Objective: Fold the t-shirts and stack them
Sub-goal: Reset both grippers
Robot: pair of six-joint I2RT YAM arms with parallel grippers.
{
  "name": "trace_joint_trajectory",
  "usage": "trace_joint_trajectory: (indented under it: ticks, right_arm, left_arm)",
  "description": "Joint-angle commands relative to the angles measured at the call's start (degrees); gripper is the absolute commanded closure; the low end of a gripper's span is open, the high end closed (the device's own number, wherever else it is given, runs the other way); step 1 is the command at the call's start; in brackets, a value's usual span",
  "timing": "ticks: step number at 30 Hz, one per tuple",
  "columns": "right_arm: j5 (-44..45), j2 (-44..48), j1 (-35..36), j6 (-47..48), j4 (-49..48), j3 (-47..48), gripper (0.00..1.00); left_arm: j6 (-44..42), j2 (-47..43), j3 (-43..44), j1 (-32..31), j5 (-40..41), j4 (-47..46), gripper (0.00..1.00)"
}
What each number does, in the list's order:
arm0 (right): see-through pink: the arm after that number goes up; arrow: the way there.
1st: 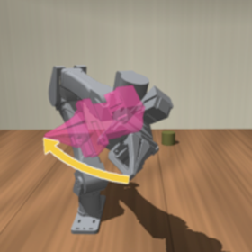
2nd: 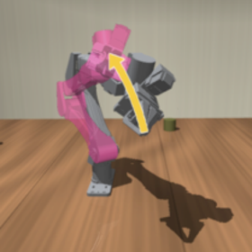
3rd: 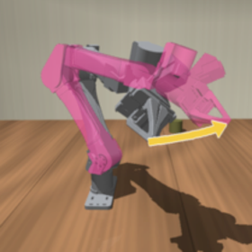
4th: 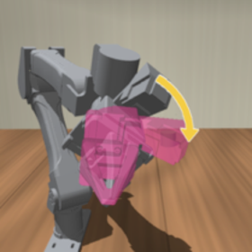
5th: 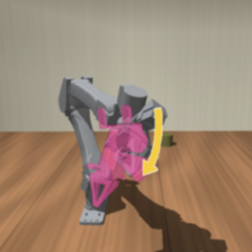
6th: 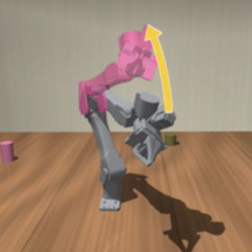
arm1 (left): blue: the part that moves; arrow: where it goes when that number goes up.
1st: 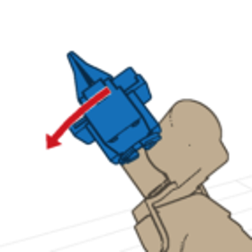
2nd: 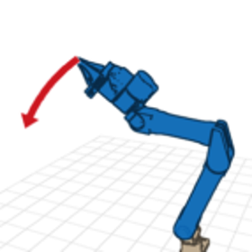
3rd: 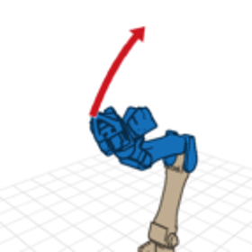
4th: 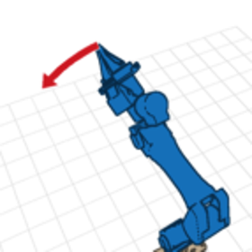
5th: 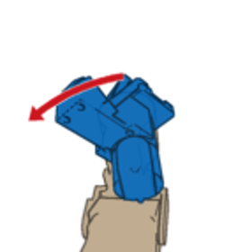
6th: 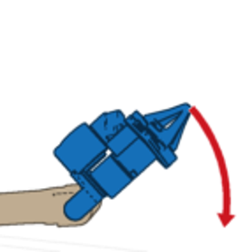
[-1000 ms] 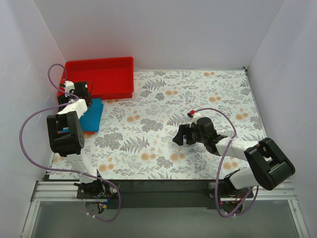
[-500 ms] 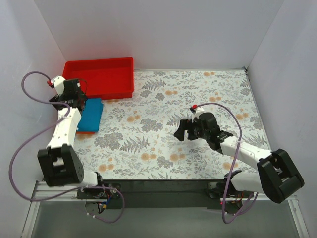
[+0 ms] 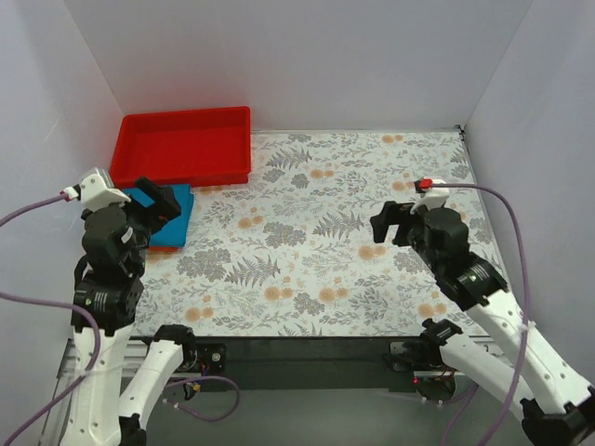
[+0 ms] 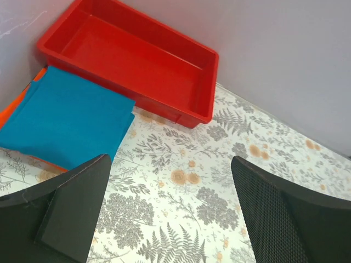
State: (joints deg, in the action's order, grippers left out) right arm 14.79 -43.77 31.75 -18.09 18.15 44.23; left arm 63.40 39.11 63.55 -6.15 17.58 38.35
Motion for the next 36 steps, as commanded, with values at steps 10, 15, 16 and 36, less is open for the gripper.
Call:
trace_joint_trajectory:
  ticks: [10,15,16,36]
  right_arm:
    - [10.17,25.57,-0.28,6.31,8.39,-3.09,0.02]
    - [10.96,29.26,-0.28,6.13,8.22,-4.85,0.02]
    - [11.14,29.35,-0.28,6.22,8.13,-4.94,0.02]
    - [11.14,31.73,-0.28,7.98,5.05,-8.81,0.02]
  left_arm:
    - [9.73,-17.74,0.79,-10.27,21.96,20.10,0.07]
    - [9.99,-26.10,-5.17,-10.55,23.90,17.29,0.06]
    - [10.25,-26.89,-5.97,-10.55,24.34,16.33,0.07]
    - [13.15,-34.11,-15.91,-10.46,24.69,7.36,0.05]
